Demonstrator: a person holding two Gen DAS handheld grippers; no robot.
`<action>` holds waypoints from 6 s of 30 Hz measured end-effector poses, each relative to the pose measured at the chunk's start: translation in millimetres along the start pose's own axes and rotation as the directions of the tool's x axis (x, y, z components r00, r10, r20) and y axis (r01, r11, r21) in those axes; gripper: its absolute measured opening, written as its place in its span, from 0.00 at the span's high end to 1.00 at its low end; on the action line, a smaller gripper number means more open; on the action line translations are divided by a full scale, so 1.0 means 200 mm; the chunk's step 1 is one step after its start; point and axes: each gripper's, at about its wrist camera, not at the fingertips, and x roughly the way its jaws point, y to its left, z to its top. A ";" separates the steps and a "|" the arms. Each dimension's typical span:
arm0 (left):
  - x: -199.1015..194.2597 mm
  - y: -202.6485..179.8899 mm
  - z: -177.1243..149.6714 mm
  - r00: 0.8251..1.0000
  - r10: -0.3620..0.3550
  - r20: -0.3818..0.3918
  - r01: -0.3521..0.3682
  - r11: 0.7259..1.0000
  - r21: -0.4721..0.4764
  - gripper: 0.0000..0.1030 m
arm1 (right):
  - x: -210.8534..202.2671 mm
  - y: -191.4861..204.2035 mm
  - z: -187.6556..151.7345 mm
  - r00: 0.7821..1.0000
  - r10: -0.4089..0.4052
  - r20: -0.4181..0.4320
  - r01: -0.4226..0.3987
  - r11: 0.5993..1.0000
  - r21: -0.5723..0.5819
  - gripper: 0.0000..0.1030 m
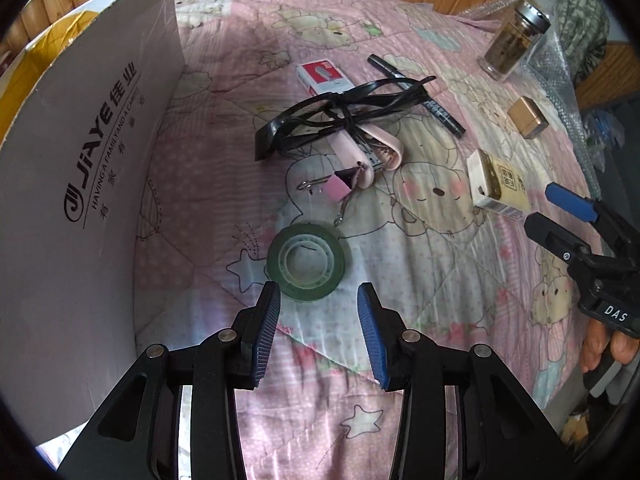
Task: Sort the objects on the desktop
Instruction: 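Withdraw both open tools from the box back toward the remaining items, then grasp the green tape roll with the left tool while the right tool grasps the yellow tissue pack, then carry the tape roll and tissue pack in both tools over the box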
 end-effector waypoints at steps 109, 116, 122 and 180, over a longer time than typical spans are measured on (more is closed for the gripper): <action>-0.96 0.81 -0.30 0.936 0.048 0.349 0.062 0.952 -0.298 0.52 | -0.49 1.27 0.43 0.911 0.408 0.065 -0.377 0.886 -0.271 0.48; -0.96 0.90 -0.25 0.941 0.081 0.329 0.020 0.956 -0.292 0.52 | -0.45 1.35 0.53 0.908 0.417 0.044 -0.387 0.873 -0.298 0.48; -0.95 0.96 -0.21 0.943 0.104 0.317 -0.011 0.959 -0.283 0.52 | -0.40 1.41 0.60 0.904 0.427 0.017 -0.400 0.860 -0.317 0.48; -0.60 1.36 0.10 0.991 -0.083 0.109 0.110 0.953 -0.282 0.52 | 0.76 1.71 1.31 0.876 0.377 -0.301 -0.391 0.920 0.015 0.48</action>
